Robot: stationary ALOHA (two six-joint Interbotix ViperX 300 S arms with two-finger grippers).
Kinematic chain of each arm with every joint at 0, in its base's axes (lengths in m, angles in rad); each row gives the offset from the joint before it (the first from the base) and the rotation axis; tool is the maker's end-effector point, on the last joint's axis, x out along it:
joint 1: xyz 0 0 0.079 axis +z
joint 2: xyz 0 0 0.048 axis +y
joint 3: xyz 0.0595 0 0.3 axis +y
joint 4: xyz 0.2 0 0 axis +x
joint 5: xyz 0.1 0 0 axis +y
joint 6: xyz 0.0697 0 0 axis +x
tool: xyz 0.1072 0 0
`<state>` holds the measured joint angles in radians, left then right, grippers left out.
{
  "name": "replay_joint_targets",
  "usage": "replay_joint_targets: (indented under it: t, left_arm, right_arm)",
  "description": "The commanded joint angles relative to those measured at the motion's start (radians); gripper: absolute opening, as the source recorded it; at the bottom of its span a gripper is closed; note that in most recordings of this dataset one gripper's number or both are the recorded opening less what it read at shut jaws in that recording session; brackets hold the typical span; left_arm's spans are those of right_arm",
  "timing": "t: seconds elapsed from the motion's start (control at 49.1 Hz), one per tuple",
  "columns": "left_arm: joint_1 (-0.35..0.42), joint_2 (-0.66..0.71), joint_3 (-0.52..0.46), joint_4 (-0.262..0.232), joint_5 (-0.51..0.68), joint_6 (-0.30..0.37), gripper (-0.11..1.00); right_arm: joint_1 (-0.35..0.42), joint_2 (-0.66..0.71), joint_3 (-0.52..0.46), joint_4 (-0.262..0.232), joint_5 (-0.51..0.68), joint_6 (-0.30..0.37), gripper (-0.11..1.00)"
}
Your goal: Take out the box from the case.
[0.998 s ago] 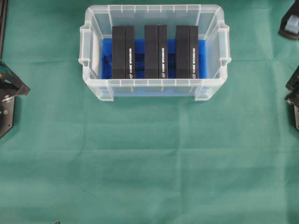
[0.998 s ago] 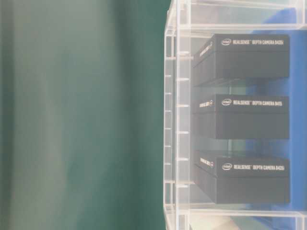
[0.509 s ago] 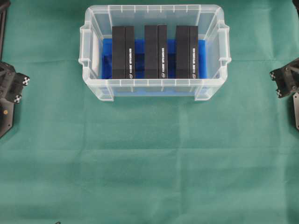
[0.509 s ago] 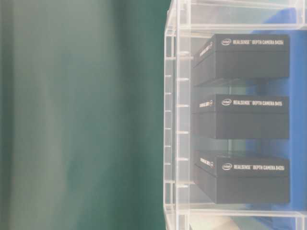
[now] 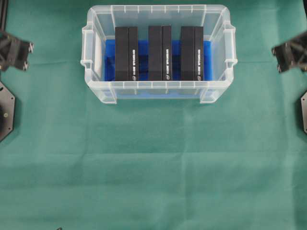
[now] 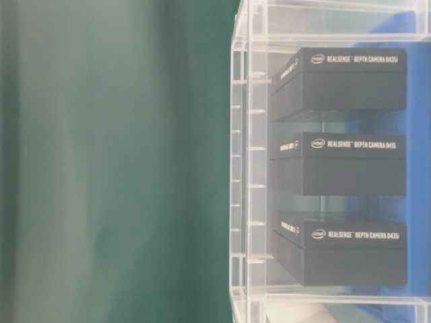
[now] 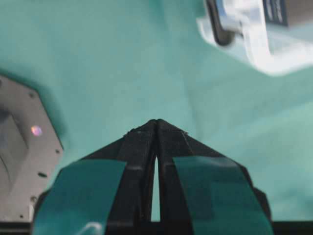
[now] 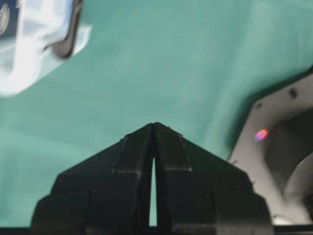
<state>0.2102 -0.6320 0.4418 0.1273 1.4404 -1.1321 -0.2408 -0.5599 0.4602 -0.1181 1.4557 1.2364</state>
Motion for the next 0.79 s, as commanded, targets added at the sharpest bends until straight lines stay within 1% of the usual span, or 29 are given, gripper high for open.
replay_joint_targets:
  t: [0.0, 0.081, 0.204, 0.285, 0.529, 0.59, 0.672, 0.713, 0.774]
  left_arm:
    - [0.051, 0.0, -0.029, 0.008, -0.008, 0.026, -0.01]
    - [0.091, 0.005, -0.034, 0.006, -0.014, 0.051, -0.01]
    - [0.115, 0.008, -0.035, 0.006, -0.025, 0.071, -0.01]
    - [0.12, 0.009, -0.035, 0.006, -0.025, 0.074, -0.01]
    - [0.121, 0.009, -0.035, -0.008, -0.025, 0.067, 0.01]
    - [0.121, 0.009, -0.032, -0.011, -0.025, 0.064, 0.03]
    - [0.121, 0.009, -0.023, -0.028, -0.025, 0.063, 0.08]
    - [0.12, 0.009, -0.02, -0.035, -0.025, 0.064, 0.12]
    - [0.12, 0.008, -0.018, -0.035, -0.023, 0.063, 0.22]
  right_arm:
    - [-0.069, 0.017, -0.028, -0.005, -0.005, -0.052, -0.01]
    - [-0.115, 0.035, -0.031, -0.005, -0.009, -0.1, -0.01]
    - [-0.161, 0.052, -0.037, -0.005, -0.023, -0.141, -0.01]
    - [-0.172, 0.057, -0.038, -0.005, -0.026, -0.144, -0.01]
    - [-0.172, 0.054, -0.031, -0.005, -0.028, -0.144, -0.01]
    - [-0.172, 0.054, -0.031, -0.005, -0.034, -0.144, -0.01]
    - [-0.172, 0.054, -0.028, -0.005, -0.049, -0.14, -0.01]
    - [-0.172, 0.054, -0.026, -0.003, -0.058, -0.14, -0.01]
    - [-0.172, 0.054, -0.025, -0.003, -0.071, -0.138, -0.01]
